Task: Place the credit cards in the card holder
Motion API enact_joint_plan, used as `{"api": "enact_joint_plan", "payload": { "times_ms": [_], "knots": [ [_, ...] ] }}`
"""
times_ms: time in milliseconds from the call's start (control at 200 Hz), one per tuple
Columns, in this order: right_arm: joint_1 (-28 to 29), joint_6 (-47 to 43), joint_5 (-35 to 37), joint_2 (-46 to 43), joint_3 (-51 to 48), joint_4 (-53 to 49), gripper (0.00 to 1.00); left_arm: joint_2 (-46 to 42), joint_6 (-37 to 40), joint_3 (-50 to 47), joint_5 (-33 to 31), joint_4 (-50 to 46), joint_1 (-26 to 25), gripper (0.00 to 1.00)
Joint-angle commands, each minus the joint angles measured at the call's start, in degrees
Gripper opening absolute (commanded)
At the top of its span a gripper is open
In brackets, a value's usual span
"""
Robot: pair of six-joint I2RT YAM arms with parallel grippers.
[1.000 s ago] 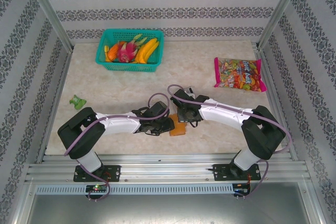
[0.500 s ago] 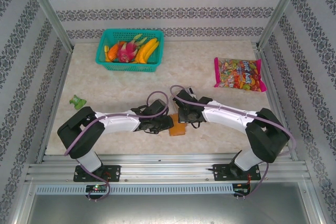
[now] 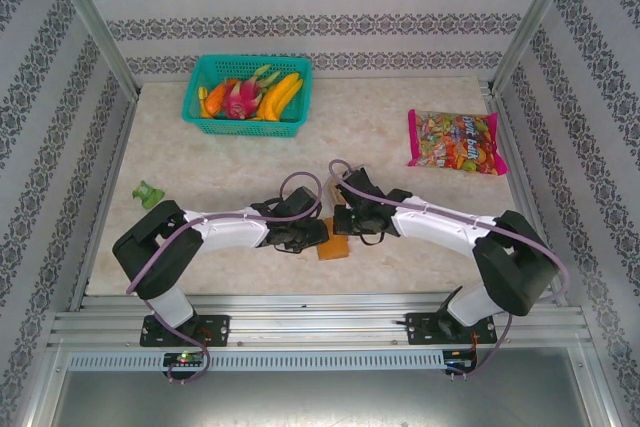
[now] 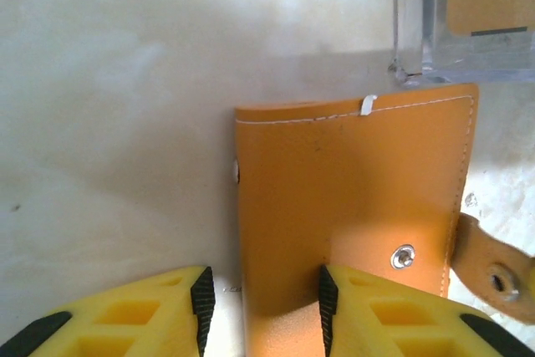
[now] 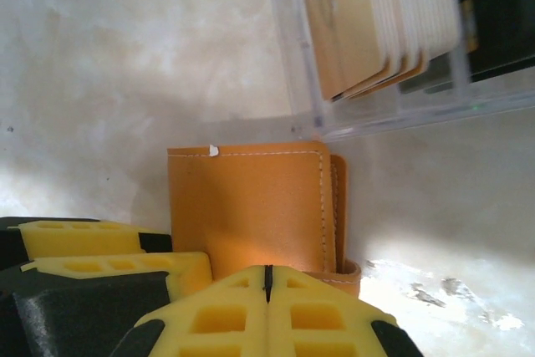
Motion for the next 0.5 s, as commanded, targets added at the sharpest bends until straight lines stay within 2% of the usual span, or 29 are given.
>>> {"api": "enact_joint_plan", "payload": {
  "times_ms": [0, 495],
  "knots": [
    [-0.86, 0.54, -4.45, 1.79, -0.86, 1.95, 0.0, 3.27, 1.03, 0.22, -1.26, 0.99, 0.69, 0.39],
    [-3.59, 2.17, -11.68, 4.41, -4.69, 8.59, 0.0, 4.03, 0.78, 0.18, -0.91, 1.5, 0.6, 0.36]
  ]
}}
